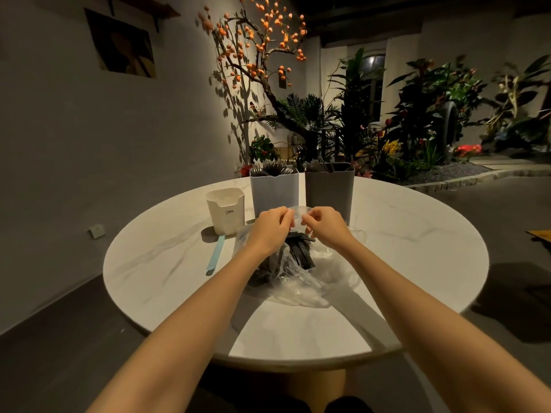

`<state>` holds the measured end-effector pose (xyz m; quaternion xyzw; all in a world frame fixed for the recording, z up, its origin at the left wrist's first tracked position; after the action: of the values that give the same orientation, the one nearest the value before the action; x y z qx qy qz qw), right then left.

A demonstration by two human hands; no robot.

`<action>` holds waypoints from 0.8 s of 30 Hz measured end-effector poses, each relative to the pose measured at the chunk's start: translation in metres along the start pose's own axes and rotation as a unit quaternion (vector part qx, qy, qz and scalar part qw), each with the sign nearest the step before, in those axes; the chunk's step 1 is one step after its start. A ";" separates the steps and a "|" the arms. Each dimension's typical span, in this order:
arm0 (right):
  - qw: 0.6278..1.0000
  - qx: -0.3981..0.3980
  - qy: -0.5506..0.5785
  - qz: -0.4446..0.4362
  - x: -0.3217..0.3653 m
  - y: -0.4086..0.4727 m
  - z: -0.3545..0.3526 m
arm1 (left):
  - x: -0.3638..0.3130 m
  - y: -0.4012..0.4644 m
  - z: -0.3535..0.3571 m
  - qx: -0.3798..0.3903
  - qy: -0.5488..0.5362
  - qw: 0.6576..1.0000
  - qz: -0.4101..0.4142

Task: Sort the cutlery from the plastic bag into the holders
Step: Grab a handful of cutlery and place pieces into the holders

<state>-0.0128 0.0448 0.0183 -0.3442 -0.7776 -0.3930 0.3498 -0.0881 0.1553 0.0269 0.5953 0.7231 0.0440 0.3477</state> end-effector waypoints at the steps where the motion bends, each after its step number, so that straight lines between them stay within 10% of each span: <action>1: 1.000 0.007 -0.013 0.009 -0.005 0.000 0.002 | 0.003 -0.001 0.002 0.000 0.016 1.000 -0.004; 9: 0.994 0.053 -0.082 0.051 -0.036 -0.003 0.019 | 0.039 -0.007 0.013 0.004 0.184 0.979 -0.088; 24: 0.995 0.028 -0.074 0.061 -0.039 -0.003 0.032 | 0.024 -0.009 0.029 0.160 -0.159 0.961 -0.158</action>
<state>-0.0037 0.0606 -0.0292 -0.4092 -0.7895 -0.3225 0.3244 -0.0809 0.1643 -0.0102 0.5209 0.7408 -0.2228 0.3609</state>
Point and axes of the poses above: each hand's wrist, its own y-axis towards the middle knuckle, its own z-axis out of the palm, x = y × z, the point moved 6 cm from there along y, towards the middle knuckle, and after that the axes turned 10 degrees about y, right-handed, at the moved point
